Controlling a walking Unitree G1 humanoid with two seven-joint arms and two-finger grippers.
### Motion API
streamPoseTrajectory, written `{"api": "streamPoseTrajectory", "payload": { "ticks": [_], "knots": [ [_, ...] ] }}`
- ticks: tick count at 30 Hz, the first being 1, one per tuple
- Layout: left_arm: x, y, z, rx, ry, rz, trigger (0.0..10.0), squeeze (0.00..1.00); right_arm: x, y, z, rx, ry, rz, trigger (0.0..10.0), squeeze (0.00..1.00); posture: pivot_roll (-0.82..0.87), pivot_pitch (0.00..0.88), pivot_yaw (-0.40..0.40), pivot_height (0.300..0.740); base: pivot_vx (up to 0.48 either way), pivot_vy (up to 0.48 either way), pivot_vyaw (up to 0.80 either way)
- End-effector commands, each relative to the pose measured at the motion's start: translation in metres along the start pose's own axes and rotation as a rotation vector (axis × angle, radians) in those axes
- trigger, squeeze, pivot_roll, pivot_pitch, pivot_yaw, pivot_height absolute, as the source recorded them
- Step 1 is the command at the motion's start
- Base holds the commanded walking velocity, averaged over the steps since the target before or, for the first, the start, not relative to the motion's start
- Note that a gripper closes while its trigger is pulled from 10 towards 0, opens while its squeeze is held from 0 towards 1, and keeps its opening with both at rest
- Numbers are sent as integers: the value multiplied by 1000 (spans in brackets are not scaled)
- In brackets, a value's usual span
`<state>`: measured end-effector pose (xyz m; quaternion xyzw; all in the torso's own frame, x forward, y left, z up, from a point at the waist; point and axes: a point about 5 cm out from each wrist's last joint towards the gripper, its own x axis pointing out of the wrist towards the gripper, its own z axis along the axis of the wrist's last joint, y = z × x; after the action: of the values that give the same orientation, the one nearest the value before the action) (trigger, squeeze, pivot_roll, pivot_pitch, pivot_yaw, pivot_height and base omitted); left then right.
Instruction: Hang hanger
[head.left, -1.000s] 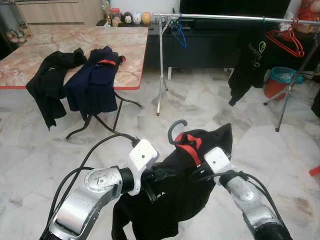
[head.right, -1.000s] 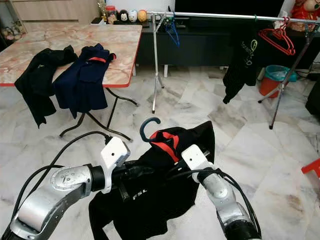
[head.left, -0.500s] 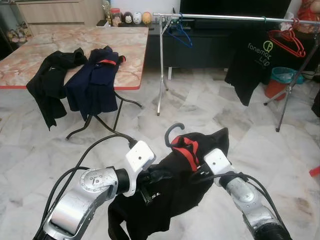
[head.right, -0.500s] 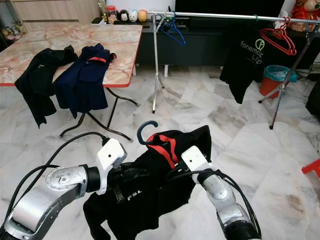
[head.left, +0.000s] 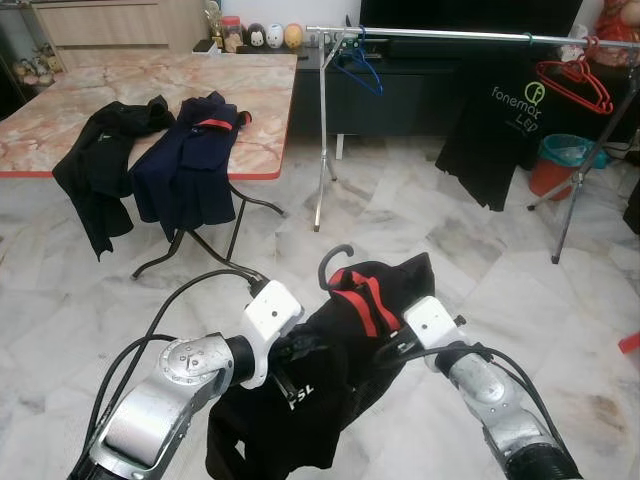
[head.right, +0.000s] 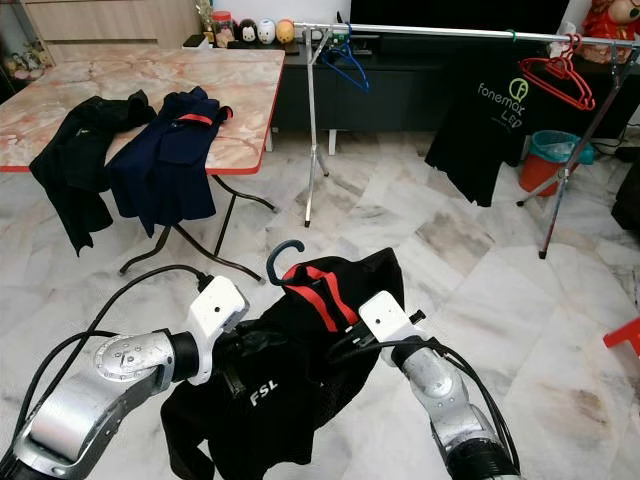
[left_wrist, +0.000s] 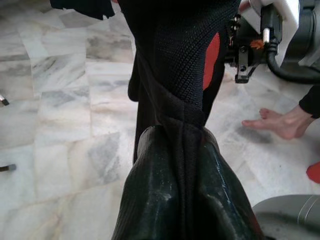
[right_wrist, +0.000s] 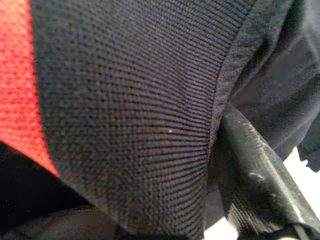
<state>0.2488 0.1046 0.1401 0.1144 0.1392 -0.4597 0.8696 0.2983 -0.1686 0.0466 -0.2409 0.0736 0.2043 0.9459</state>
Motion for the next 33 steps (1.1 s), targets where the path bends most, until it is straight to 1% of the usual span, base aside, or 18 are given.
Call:
{"api": "streamPoseTrajectory", "payload": {
  "ticks": [1, 3, 10, 12, 15, 17, 18, 19, 20, 22, 23, 28, 29, 31, 32, 33],
  "knots": [
    [-3, 3, 0, 36, 4, -3, 10000, 0, 1, 1, 1, -6, 4, 10, 0, 0, 81, 0, -3, 740, 0, 0, 0],
    [-6, 5, -6, 53, 34, -5, 10000, 0, 0, 1, 0, -9, 9, 11, 0, 0, 81, 0, -3, 740, 0, 0, 0],
    [-13, 10, -8, 76, 60, -11, 10000, 0, 0, -1, -1, -30, 25, 10, 0, 0, 83, 0, -5, 740, 0, 0, 0],
    [-17, 8, -10, 86, 79, -55, 10000, 0, 0, -3, -1, -40, 26, 10, 0, 0, 81, 0, -6, 740, 0, 0, 0],
    [-20, 7, -12, 95, 98, -82, 10000, 0, 0, -4, 0, -54, 29, 16, 0, 0, 81, 0, -6, 740, 0, 0, 0],
    [-26, 7, -15, 108, 127, -115, 10000, 0, 0, -7, -1, -82, 38, 23, 0, 0, 81, 0, -9, 740, 0, 0, 0],
    [-33, 6, -20, 132, 170, -166, 10000, 0, -1, -11, -2, -98, 49, 24, 0, 0, 82, 0, -11, 740, 0, 0, 0],
    [-36, 6, -21, 142, 184, -183, 10000, 0, -1, -12, -2, -100, 52, 23, 0, 0, 82, 0, -11, 740, 0, 0, 0],
    [-42, 6, -25, 153, 215, -221, 10000, 0, -1, -14, -2, -104, 56, 27, 0, 0, 83, 0, -12, 740, 0, 0, 0],
    [-49, 7, -28, 161, 238, -248, 10000, 0, -1, -17, -2, -116, 62, 32, 0, 0, 83, 0, -12, 740, 0, 0, 0],
    [-55, 10, -30, 166, 259, -269, 10000, 0, 0, -18, -3, -126, 72, 42, 0, 0, 83, 0, -12, 740, 0, 0, 0],
    [-64, 14, -31, 195, 276, -291, 10000, 0, 0, -22, -4, -139, 83, 47, 0, 0, 85, 0, -15, 740, 0, 0, 0],
    [-67, 15, -30, 197, 261, -295, 10000, 0, 0, -22, -4, -144, 88, 56, 0, 0, 88, 0, -17, 740, 0, 0, 0],
    [-73, 23, -26, 198, 229, -274, 10000, 0, -1, -22, -5, -153, 96, 83, 0, 0, 89, 0, -19, 740, 0, 0, 0],
    [-78, 33, -22, 192, 206, -227, 10000, 0, -2, -22, -7, -160, 103, 108, 0, 0, 90, 0, -20, 740, 0, 0, 0],
    [-80, 35, -22, 187, 200, -214, 10000, 0, -2, -22, -7, -162, 104, 114, 0, 0, 90, 0, -20, 740, 0, 0, 0]
  ]
}}
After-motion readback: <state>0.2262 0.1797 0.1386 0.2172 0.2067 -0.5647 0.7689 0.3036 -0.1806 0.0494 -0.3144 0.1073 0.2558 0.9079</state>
